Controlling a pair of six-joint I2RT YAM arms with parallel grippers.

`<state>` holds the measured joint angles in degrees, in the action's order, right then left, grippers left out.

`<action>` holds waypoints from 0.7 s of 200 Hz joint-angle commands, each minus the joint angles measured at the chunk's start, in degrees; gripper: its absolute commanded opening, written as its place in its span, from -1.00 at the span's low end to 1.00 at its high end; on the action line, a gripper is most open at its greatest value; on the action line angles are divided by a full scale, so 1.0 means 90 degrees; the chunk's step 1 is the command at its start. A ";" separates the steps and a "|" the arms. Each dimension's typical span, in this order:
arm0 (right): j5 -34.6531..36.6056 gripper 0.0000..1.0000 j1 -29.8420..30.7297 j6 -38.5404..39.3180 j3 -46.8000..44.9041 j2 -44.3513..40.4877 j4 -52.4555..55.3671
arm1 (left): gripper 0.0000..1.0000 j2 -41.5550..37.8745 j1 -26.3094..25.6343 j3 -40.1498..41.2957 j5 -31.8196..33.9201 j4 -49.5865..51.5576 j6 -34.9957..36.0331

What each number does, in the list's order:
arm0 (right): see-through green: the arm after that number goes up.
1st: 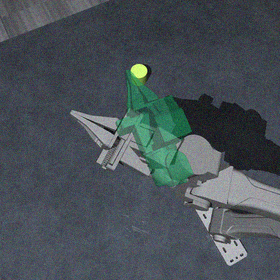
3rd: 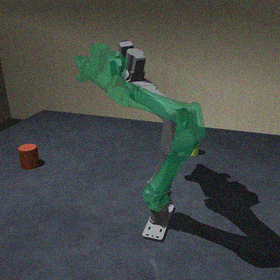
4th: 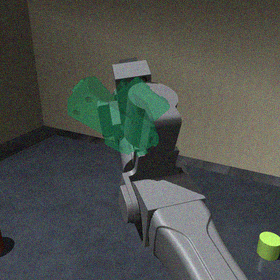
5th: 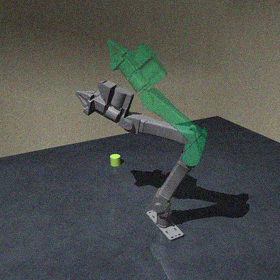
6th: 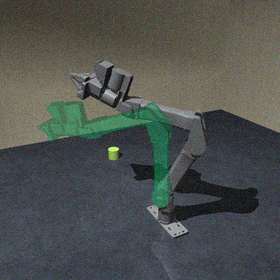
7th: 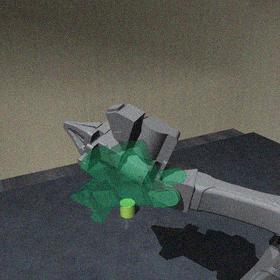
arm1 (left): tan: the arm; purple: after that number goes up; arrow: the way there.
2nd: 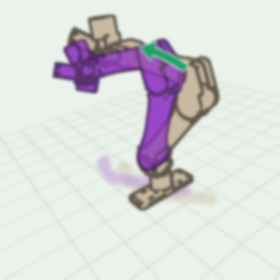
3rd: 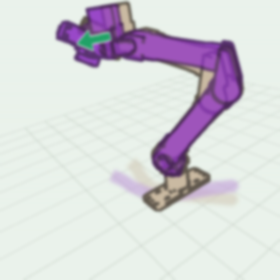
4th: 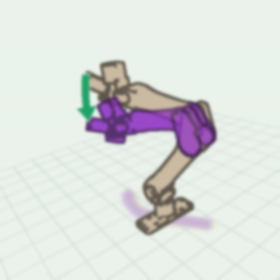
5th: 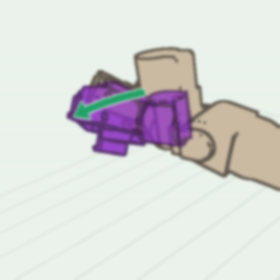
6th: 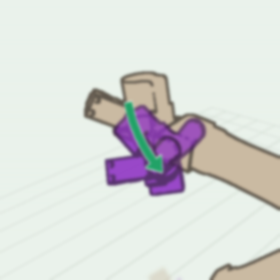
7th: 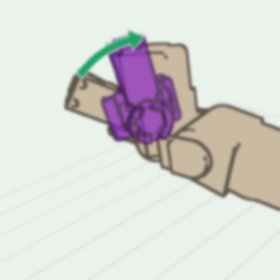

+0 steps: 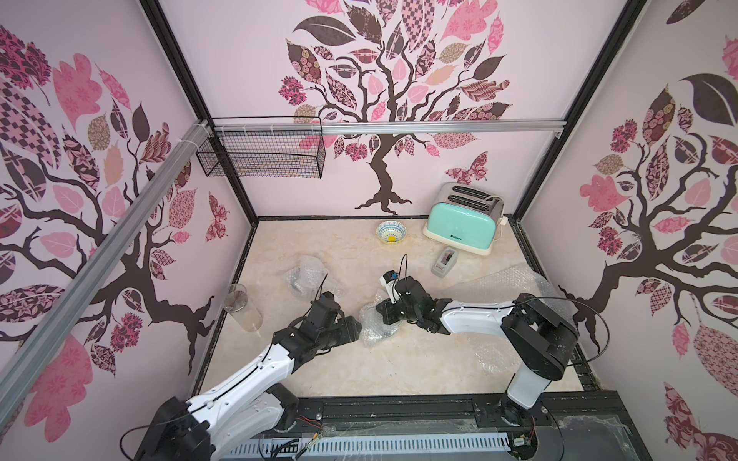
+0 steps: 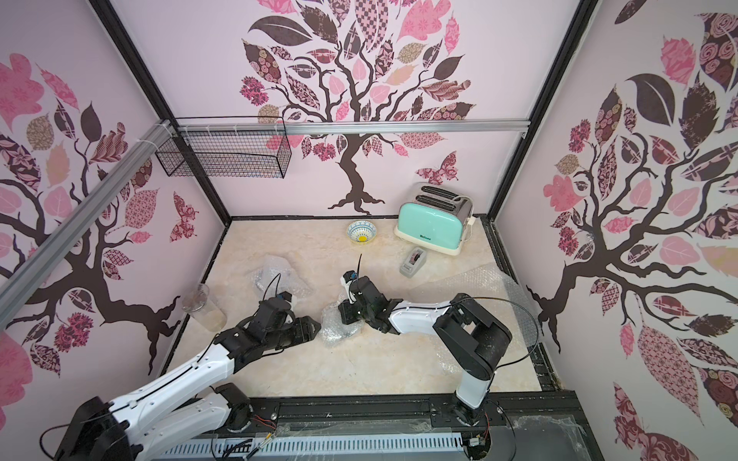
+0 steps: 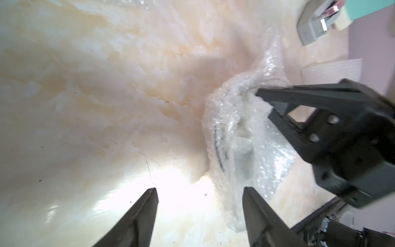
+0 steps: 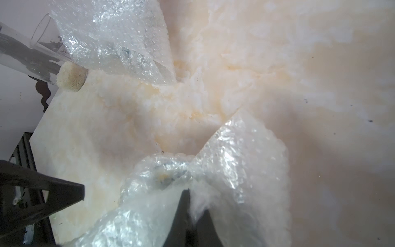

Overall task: Wrap bowls in bubble wrap
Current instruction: Wrap the bowl in bubble wrap.

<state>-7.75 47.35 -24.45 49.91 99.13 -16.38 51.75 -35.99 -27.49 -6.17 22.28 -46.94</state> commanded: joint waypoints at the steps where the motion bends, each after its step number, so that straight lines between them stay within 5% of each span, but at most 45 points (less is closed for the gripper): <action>1: -0.0037 -0.93 -0.0049 -0.0057 -0.0004 -0.0024 0.0014 | 0.52 -0.0508 -0.0054 0.0287 -0.0108 -0.0468 -0.0154; 68: -0.0155 -0.92 -0.0056 -0.0096 0.0001 -0.0055 0.0044 | 0.85 0.0190 -0.0318 0.0504 -0.0119 -0.1764 0.0209; 140: -0.0251 -0.89 -0.0055 -0.0125 -0.0048 -0.0198 0.0131 | 0.80 0.1756 -0.0176 0.0114 -0.0098 -0.2398 0.0839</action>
<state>-9.67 47.16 -25.52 49.91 99.11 -16.56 65.04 -38.50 -24.84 -6.79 4.51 -42.50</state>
